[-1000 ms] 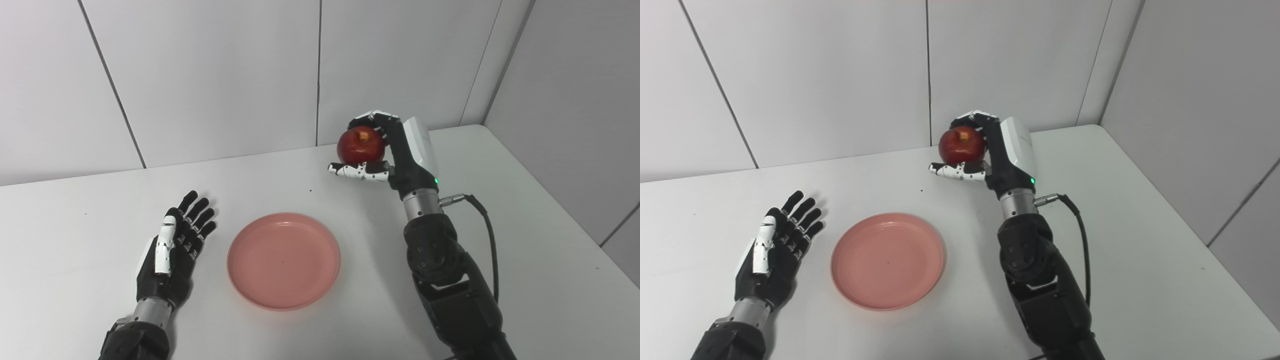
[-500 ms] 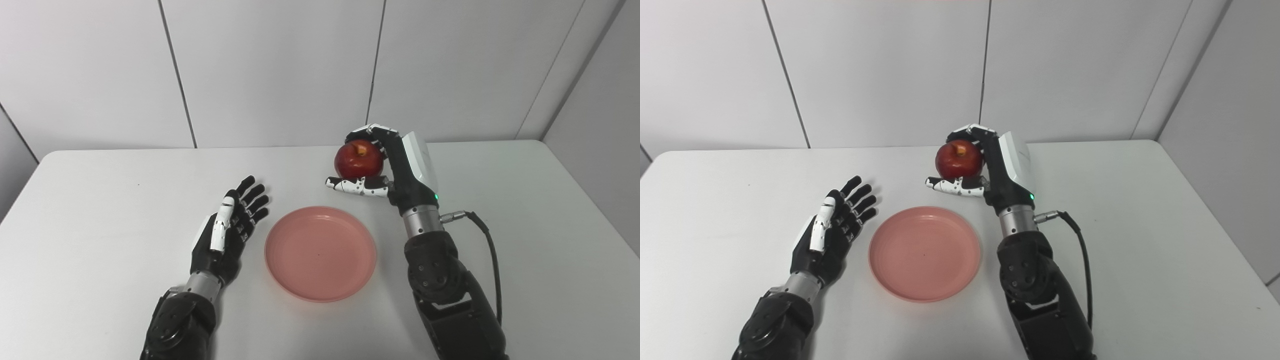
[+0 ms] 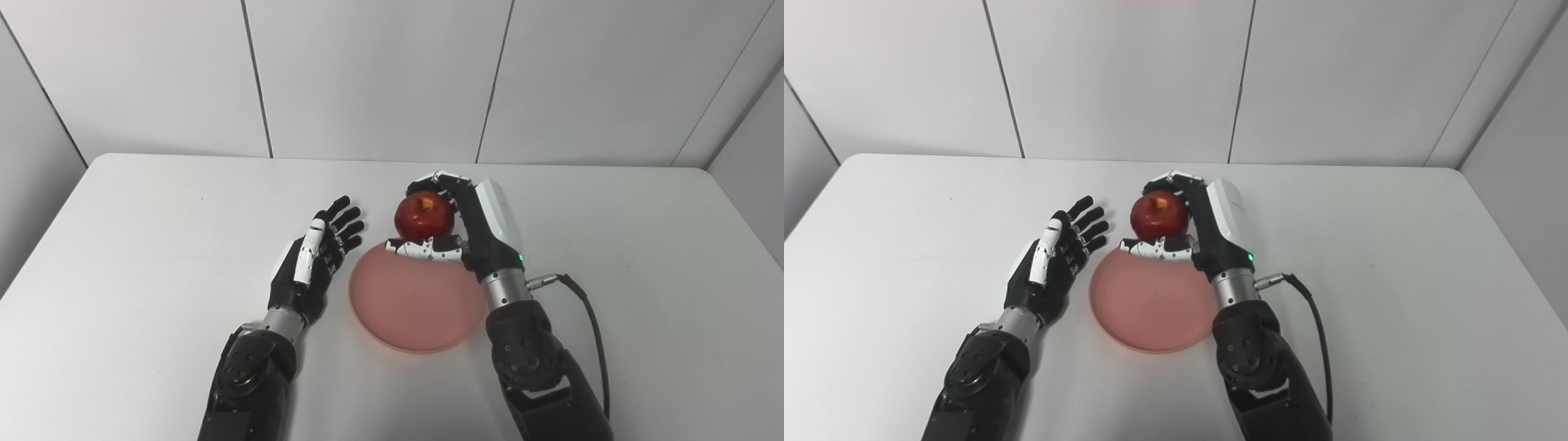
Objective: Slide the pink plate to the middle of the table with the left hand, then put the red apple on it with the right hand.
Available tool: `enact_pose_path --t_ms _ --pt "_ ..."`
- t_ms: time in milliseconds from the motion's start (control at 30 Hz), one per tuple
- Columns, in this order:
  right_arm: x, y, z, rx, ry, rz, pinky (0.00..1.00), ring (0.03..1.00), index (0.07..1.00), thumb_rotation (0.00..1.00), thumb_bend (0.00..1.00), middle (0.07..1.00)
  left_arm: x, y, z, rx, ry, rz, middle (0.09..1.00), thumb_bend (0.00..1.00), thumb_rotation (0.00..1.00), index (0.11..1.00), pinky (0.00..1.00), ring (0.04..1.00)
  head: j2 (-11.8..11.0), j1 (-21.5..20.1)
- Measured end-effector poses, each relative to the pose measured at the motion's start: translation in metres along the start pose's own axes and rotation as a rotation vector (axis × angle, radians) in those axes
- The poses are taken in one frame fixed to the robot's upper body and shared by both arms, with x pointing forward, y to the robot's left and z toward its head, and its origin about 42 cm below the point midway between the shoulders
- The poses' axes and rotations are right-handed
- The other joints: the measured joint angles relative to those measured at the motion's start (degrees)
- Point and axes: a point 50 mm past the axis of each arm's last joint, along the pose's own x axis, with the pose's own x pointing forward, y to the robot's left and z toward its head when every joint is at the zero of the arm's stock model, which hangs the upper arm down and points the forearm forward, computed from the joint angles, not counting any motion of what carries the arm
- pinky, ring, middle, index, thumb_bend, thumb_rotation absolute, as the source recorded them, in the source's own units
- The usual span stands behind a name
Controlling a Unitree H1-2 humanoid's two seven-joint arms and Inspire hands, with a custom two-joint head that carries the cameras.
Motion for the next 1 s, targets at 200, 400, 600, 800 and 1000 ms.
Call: enact_pose_path --t_ms 200,400,600,800,1000 --pt "0.000 0.011 -0.010 0.000 0.023 0.037 0.32 0.390 0.486 0.13 0.52 0.468 0.001 -0.002 0.000 -0.002 -0.002 0.008 0.895 0.36 1.00 0.880 0.90 0.885 0.4 0.9" --pt "-0.006 0.020 -0.022 0.014 0.057 0.068 0.33 0.393 0.486 0.13 0.52 0.466 0.001 -0.003 0.001 0.009 -0.004 0.014 0.896 0.37 1.00 0.883 0.89 0.885 0.5 1.1" --pt "-0.013 0.029 -0.036 0.000 0.105 0.094 0.33 0.397 0.486 0.13 0.52 0.470 0.001 -0.002 0.001 0.009 -0.005 0.016 0.893 0.37 1.00 0.882 0.88 0.886 0.7 1.1" --pt "-0.016 0.034 -0.042 -0.016 0.125 0.111 0.35 0.411 0.487 0.13 0.51 0.482 0.001 -0.003 0.001 0.008 -0.007 0.024 0.893 0.36 1.00 0.882 0.88 0.884 0.9 1.3" --pt "-0.017 0.036 -0.043 -0.024 0.114 0.114 0.34 0.409 0.487 0.13 0.51 0.486 0.001 -0.003 0.001 0.008 -0.007 0.025 0.893 0.36 1.00 0.880 0.87 0.887 1.0 1.3"
